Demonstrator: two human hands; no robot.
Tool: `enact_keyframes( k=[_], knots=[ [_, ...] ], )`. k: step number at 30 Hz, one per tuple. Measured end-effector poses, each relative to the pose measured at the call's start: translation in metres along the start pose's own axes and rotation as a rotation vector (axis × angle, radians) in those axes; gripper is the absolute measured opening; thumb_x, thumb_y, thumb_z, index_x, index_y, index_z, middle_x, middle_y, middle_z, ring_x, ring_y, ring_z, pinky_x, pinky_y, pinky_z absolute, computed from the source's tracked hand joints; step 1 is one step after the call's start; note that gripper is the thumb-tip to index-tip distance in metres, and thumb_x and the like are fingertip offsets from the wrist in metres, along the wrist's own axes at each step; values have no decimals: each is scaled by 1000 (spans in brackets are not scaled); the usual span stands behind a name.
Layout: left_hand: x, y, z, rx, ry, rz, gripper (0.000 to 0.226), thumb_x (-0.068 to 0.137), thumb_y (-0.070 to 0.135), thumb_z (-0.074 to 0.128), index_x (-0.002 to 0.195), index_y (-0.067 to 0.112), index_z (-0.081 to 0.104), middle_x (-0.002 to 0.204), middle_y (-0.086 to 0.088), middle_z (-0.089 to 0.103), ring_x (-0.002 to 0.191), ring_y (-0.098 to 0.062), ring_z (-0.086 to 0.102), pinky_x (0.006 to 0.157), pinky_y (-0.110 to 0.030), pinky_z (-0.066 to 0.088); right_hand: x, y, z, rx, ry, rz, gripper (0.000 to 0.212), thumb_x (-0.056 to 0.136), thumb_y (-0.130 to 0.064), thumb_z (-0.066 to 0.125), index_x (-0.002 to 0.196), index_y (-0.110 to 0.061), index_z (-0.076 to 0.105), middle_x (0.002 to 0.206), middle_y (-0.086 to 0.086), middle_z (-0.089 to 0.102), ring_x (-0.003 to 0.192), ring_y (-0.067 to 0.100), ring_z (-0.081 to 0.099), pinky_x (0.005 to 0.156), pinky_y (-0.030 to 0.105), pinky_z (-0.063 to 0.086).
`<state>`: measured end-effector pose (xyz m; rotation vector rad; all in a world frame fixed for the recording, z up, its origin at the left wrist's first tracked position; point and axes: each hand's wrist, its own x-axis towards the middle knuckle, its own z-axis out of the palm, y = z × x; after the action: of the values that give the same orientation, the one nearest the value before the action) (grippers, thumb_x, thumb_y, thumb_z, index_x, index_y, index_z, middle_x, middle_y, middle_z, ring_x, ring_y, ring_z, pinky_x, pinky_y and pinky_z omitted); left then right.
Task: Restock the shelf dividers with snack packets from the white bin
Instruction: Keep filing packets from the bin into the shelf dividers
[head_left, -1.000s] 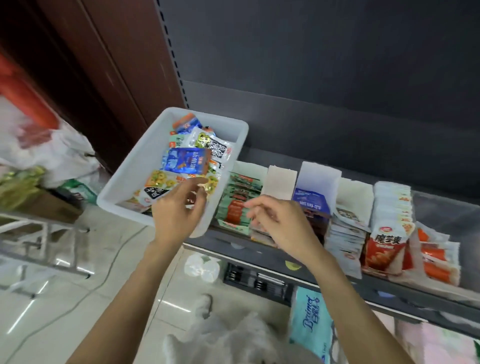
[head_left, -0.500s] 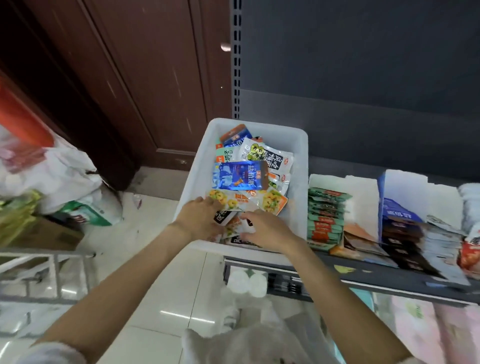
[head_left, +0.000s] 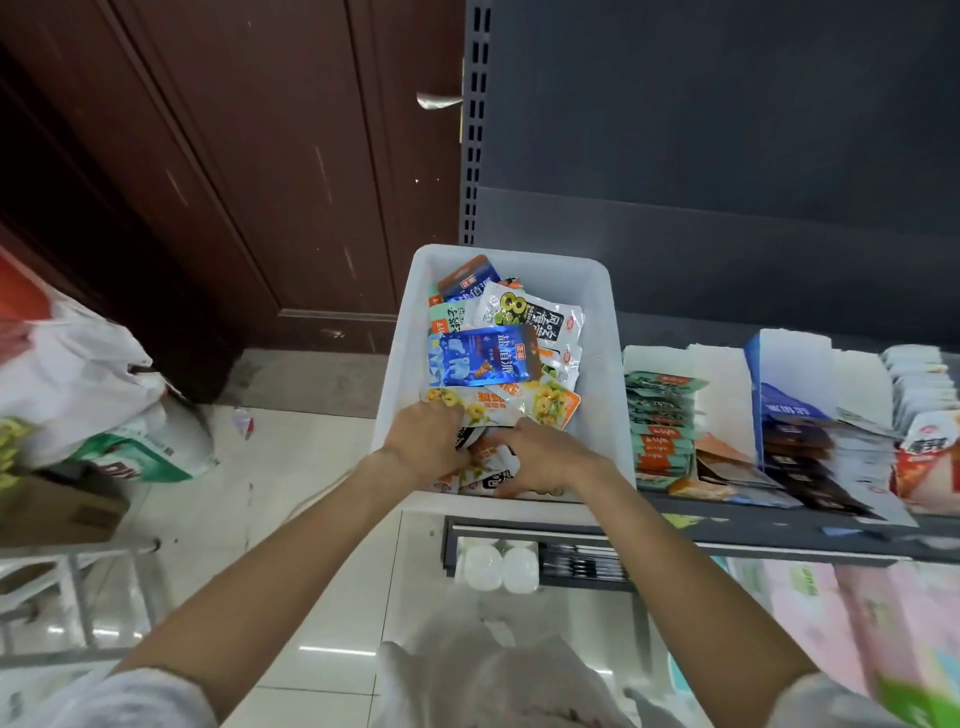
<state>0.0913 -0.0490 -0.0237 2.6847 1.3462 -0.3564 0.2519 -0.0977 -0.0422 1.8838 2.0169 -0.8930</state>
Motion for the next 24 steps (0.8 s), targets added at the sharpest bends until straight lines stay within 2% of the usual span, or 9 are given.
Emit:
enact_keyframes(
  k=[4, 7, 9, 11, 14, 16, 20, 22, 24],
  knots=[
    [-5, 3, -18, 225, 65, 69, 22, 94, 23, 40, 99, 14, 60, 104, -6, 65, 91, -23, 62, 65, -28, 38, 0, 3, -4, 112, 32, -29, 68, 79, -50, 67, 138, -32, 37, 131, 4, 51, 118, 24, 51, 92, 41, 47],
    [-6, -4, -26, 199, 132, 69, 24, 94, 23, 37, 95, 16, 61, 99, -5, 67, 86, -26, 63, 64, -28, 37, -7, 2, -8, 237, 159, -38, 64, 85, -46, 63, 140, -28, 37, 137, 1, 50, 122, 20, 49, 95, 39, 45],
    [-5, -16, -33, -37, 278, 7, 25, 95, 29, 39, 93, 18, 61, 92, -3, 68, 79, -27, 64, 63, -29, 42, -17, -6, -12, 414, 319, -59, 61, 82, -45, 67, 134, -28, 40, 132, -4, 53, 119, 13, 51, 94, 38, 45],
    [-7, -27, -44, -453, 340, -88, 20, 95, 28, 46, 89, 18, 62, 86, -1, 68, 72, -24, 65, 58, -29, 48, -27, -18, -16, 556, 457, -107, 62, 78, -43, 73, 129, -27, 42, 128, -7, 55, 115, 9, 52, 94, 35, 45],
    [-13, -34, -62, -1294, 134, -242, 17, 96, 16, 47, 88, 11, 61, 82, -2, 66, 67, -14, 62, 51, -22, 52, -39, -35, -16, 478, 559, -160, 68, 75, -41, 75, 131, -24, 41, 133, -6, 49, 120, 11, 45, 96, 32, 40],
    [-19, -32, -68, -1598, 9, -297, 17, 96, 14, 47, 91, 9, 63, 75, -1, 70, 63, -13, 62, 52, -19, 53, -43, -42, -17, 280, 716, -177, 60, 78, -38, 73, 129, -20, 47, 128, 0, 53, 116, 18, 48, 95, 36, 41],
    [-26, -25, -64, -1889, -65, -329, 22, 96, 24, 48, 79, 13, 57, 63, 2, 63, 55, -6, 63, 49, -17, 51, -47, -38, -22, 69, 1164, -269, 17, 91, -25, 53, 93, -14, 65, 83, 0, 66, 72, 18, 61, 59, 29, 50],
    [-25, -22, -62, -1839, -33, -319, 31, 96, 38, 46, 77, 16, 57, 66, 4, 61, 64, -8, 63, 55, -19, 52, -51, -32, -25, 255, 1165, -194, 23, 94, -27, 52, 79, -11, 59, 68, -2, 62, 57, 15, 57, 48, 29, 46],
    [-22, -14, -64, -1687, 67, -290, 33, 94, 43, 47, 90, 14, 63, 79, 3, 65, 77, -10, 63, 65, -21, 51, -59, -26, -28, 626, 1057, -72, 22, 94, -28, 55, 81, -9, 58, 72, 1, 67, 63, 15, 63, 54, 37, 52]
  ],
)
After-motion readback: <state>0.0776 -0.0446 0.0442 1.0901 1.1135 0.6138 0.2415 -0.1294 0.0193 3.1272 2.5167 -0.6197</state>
